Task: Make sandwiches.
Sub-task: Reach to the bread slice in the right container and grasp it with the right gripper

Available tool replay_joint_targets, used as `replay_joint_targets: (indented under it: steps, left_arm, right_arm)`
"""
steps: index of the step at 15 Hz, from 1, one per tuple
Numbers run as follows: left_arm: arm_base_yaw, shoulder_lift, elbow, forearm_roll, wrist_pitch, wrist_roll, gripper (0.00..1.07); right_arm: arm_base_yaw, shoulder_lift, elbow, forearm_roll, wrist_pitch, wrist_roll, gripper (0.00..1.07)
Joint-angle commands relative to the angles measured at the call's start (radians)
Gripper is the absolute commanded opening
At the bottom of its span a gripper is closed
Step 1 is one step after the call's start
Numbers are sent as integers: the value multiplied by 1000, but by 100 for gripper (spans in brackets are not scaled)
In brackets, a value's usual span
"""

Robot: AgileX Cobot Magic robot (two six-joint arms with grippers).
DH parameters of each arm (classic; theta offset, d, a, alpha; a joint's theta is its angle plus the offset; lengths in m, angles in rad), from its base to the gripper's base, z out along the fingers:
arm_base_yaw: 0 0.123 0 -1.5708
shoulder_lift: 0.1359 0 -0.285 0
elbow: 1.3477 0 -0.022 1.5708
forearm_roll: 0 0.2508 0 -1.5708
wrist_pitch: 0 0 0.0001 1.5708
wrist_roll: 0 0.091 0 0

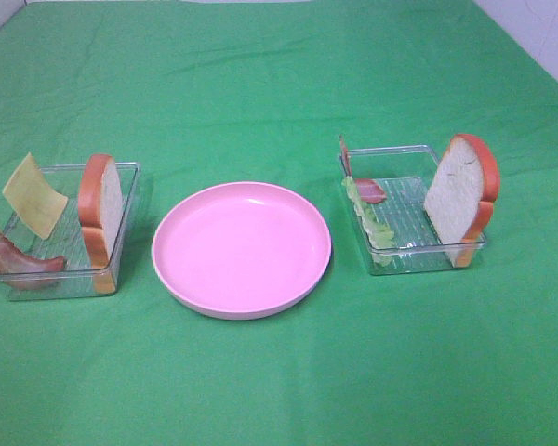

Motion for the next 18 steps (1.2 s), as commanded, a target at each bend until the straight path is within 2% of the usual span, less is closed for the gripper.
replay_joint_targets:
  steps: [1, 18]
  left_arm:
    - [3, -13, 3, 0, -15, 3, 102]
    - [3, -16, 3, -3, -15, 4, 102]
  right_arm:
    - [0, -32, 4, -2, 0, -9, 99]
    - [0, -31, 3, -4, 0, -12, 99]
